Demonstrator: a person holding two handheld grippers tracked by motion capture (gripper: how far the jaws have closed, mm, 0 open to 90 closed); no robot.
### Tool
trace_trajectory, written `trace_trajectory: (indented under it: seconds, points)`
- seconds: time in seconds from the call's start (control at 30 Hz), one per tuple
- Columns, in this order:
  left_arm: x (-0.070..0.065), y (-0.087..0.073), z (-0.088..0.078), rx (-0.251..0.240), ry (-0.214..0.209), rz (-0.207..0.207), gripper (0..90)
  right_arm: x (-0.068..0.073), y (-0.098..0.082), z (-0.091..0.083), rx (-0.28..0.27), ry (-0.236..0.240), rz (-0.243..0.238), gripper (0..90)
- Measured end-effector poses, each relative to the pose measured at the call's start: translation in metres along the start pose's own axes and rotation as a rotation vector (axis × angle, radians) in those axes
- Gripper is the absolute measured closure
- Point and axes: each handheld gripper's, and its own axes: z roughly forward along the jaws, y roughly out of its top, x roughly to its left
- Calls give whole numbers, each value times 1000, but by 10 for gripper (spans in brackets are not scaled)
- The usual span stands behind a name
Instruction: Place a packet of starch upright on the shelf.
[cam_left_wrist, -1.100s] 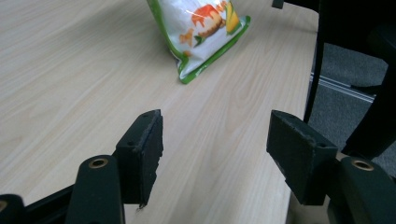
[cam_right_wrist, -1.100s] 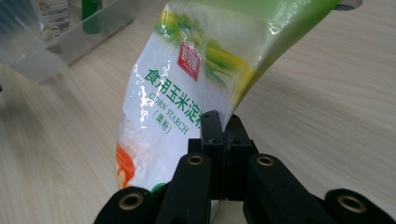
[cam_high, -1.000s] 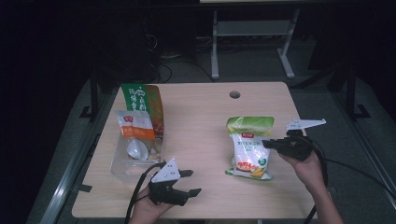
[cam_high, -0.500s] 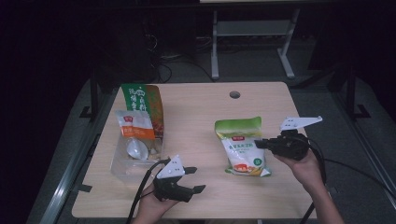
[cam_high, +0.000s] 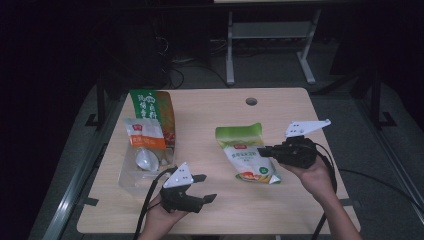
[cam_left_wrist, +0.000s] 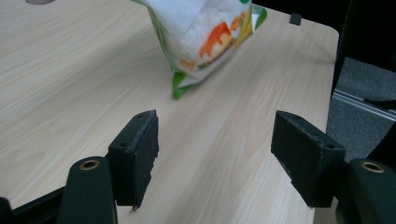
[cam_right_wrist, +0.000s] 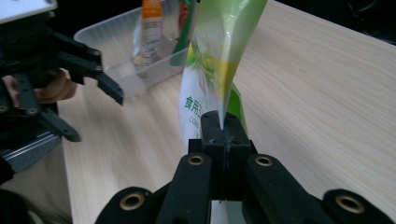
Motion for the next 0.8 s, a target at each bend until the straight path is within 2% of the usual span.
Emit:
trace_trajectory:
  seconds: [0.13, 0.27, 0.37, 0.43, 0.5, 0.53, 0.57, 0.6, 0.63, 0.8]
  points:
    - [5, 4, 1, -8, 9, -24, 302, 10, 6, 8, -12, 51, -24, 900]
    - [9, 9, 5, -5, 18, -30, 295, 20, 9, 18, -20, 103, -43, 900]
    - [13, 12, 8, -19, 11, -67, 319, 26, 9, 28, -7, 130, -66, 900]
    - [19, 13, 10, -24, -1, -109, 347, 29, 9, 33, -1, 142, -73, 900]
    - [25, 13, 10, -32, -19, -148, 415, 32, 8, 36, -2, 152, -78, 900]
    - [28, 13, 11, -34, -43, -173, 455, 33, 8, 37, -11, 156, -83, 900]
    - [30, 13, 11, -33, -57, -189, 529, 34, 8, 37, -15, 160, -84, 900]
    - [32, 12, 12, -34, -67, -190, 561, 34, 8, 38, -17, 163, -90, 900]
    - [33, 12, 12, -33, -78, -194, 652, 35, 9, 38, -18, 168, -87, 900]
    - [32, 11, 8, -35, -50, -196, 801, 38, 10, 42, -17, 175, -96, 900]
